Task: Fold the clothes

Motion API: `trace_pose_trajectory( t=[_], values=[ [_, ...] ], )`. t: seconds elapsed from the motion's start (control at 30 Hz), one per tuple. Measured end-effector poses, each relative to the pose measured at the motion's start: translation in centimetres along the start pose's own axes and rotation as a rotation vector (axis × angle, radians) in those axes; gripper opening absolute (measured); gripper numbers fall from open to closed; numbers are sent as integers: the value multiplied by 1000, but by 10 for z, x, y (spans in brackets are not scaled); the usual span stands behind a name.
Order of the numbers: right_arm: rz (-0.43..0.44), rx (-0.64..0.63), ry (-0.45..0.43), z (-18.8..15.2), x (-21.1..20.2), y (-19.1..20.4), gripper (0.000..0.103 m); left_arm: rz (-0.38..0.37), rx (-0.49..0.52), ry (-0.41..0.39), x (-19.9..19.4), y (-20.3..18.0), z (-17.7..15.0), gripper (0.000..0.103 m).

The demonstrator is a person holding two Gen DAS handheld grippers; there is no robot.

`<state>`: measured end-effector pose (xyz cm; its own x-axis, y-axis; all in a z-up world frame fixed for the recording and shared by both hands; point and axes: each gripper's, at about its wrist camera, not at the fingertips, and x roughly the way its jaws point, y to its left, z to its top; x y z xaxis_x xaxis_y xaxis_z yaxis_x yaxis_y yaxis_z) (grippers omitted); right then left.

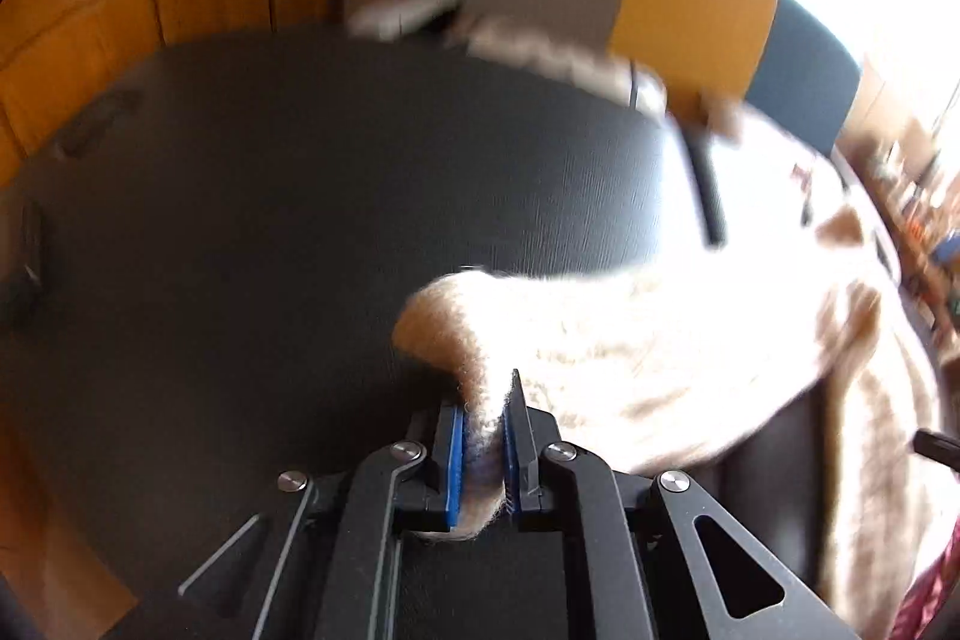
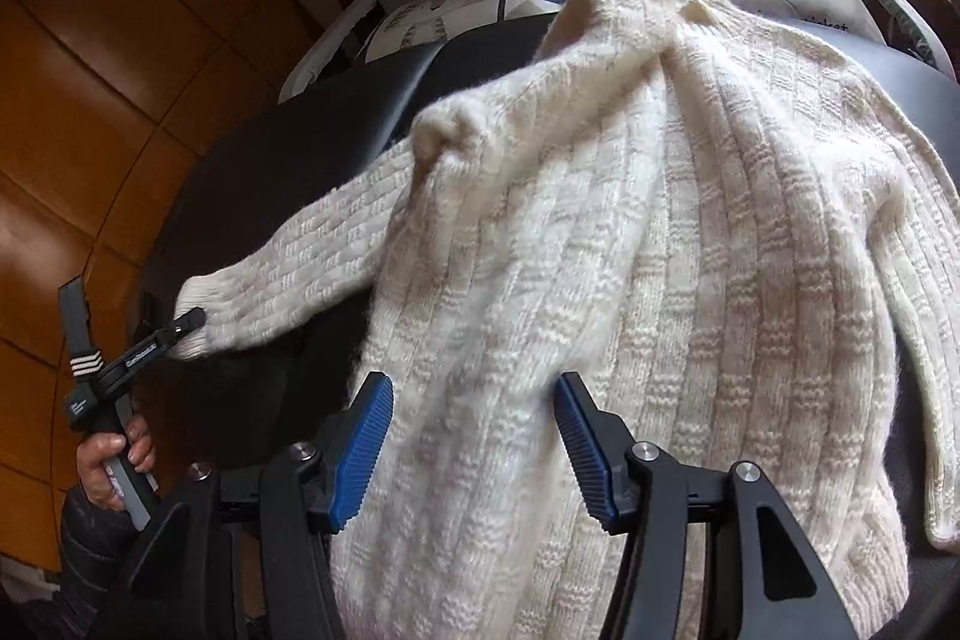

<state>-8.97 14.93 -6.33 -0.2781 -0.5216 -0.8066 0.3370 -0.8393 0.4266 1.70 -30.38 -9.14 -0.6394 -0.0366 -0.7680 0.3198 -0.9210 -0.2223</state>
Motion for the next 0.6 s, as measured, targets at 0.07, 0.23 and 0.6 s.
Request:
trace_pose_trajectory(
  t=[0.07, 0.23, 0.6],
  values=[
    [10, 12, -46, 13, -5, -6, 57, 3, -52, -65, -19, 12, 20, 10],
    [12, 44, -70, 45, 8, -20, 57, 108, -106, -107, -27, 43, 51, 10],
    [15, 115, -7, 56, 67, -35, 58, 297, -205, 130, 47, 96, 46, 15]
  ],
)
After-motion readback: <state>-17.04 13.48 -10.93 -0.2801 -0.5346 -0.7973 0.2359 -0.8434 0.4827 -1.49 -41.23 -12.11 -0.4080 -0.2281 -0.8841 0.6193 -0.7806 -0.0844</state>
